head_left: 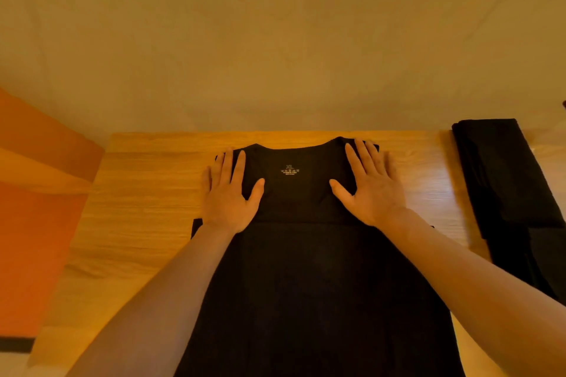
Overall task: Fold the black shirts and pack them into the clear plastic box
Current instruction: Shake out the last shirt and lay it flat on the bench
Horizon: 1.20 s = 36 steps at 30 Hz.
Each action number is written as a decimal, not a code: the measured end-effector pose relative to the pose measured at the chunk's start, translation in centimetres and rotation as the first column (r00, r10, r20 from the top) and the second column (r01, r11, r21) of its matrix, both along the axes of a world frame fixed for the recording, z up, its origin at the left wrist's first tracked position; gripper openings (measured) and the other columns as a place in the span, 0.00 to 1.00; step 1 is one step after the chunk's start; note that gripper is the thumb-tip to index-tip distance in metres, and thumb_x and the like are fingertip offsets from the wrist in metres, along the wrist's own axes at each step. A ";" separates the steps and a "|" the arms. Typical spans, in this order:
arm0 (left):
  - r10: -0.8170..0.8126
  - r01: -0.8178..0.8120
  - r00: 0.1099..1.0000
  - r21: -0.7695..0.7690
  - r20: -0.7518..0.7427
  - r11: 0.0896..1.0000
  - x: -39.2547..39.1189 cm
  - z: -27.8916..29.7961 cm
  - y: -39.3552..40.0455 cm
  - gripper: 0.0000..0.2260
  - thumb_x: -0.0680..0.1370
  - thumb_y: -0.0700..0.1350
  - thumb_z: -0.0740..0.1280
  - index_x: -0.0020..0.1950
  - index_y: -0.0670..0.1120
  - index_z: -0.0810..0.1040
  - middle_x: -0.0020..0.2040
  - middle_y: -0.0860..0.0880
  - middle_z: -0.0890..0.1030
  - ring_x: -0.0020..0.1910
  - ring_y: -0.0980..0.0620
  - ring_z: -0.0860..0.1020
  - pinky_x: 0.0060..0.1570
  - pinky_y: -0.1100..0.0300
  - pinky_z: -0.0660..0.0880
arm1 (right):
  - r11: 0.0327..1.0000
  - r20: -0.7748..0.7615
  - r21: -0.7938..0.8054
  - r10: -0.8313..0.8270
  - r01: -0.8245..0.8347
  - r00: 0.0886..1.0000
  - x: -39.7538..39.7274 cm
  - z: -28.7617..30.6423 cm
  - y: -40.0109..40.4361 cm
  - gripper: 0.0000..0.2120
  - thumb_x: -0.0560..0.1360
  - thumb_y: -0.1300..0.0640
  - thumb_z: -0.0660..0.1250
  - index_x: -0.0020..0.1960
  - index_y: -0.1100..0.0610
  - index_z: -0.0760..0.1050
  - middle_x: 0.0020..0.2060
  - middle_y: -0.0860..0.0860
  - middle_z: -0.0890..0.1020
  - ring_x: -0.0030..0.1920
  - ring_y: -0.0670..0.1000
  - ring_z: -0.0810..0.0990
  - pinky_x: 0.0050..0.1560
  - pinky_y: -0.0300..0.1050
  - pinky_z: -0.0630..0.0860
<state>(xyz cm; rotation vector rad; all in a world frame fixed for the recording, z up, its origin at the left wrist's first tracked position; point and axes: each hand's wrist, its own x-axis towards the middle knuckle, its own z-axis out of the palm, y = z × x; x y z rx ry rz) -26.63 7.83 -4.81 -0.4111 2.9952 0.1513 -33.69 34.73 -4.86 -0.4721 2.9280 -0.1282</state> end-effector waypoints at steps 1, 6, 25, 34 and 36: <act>-0.001 0.001 1.000 -0.013 0.008 1.000 -0.1 -0.1 0.0 0.35 0.76 0.67 0.40 0.79 0.52 0.44 0.80 0.49 0.42 0.77 0.49 0.38 0.74 0.51 0.36 | 1.000 -0.001 0.004 -0.009 0.009 1.000 -0.1 0.0 -0.1 0.41 0.72 0.29 0.36 0.78 0.50 0.39 0.78 0.49 0.40 0.76 0.50 0.34 0.75 0.57 0.36; 0.005 -0.003 1.000 -0.050 0.030 0.999 -0.6 -0.3 -0.2 0.36 0.75 0.68 0.36 0.79 0.52 0.42 0.79 0.49 0.41 0.77 0.49 0.38 0.75 0.48 0.37 | 1.000 -0.025 0.007 -0.007 0.007 1.000 -0.6 -0.2 -0.4 0.41 0.73 0.30 0.36 0.79 0.52 0.41 0.78 0.51 0.42 0.77 0.51 0.36 0.75 0.59 0.38; -0.111 0.115 0.993 0.089 -0.044 0.989 11.4 2.1 -5.7 0.23 0.80 0.55 0.53 0.73 0.48 0.69 0.72 0.50 0.69 0.71 0.50 0.67 0.66 0.48 0.64 | 0.996 0.067 -0.037 0.078 -0.076 0.995 10.1 3.7 13.5 0.28 0.79 0.42 0.55 0.76 0.53 0.59 0.75 0.50 0.62 0.75 0.51 0.60 0.72 0.51 0.62; 0.310 -0.350 0.933 0.253 0.185 0.902 6.1 5.1 -4.6 0.12 0.76 0.48 0.70 0.59 0.51 0.76 0.55 0.51 0.79 0.57 0.49 0.76 0.61 0.51 0.67 | 0.778 0.415 -0.314 -0.403 0.544 0.816 6.0 5.7 10.5 0.24 0.74 0.60 0.71 0.67 0.57 0.69 0.54 0.55 0.79 0.52 0.53 0.77 0.48 0.45 0.74; 0.334 -0.377 0.918 0.212 0.212 0.902 5.7 5.4 -4.2 0.11 0.76 0.47 0.70 0.57 0.50 0.76 0.55 0.50 0.79 0.58 0.48 0.76 0.62 0.50 0.65 | 0.755 0.444 -0.277 -0.448 0.594 0.776 5.3 5.6 10.3 0.16 0.74 0.60 0.71 0.60 0.58 0.74 0.51 0.54 0.79 0.50 0.52 0.76 0.46 0.45 0.73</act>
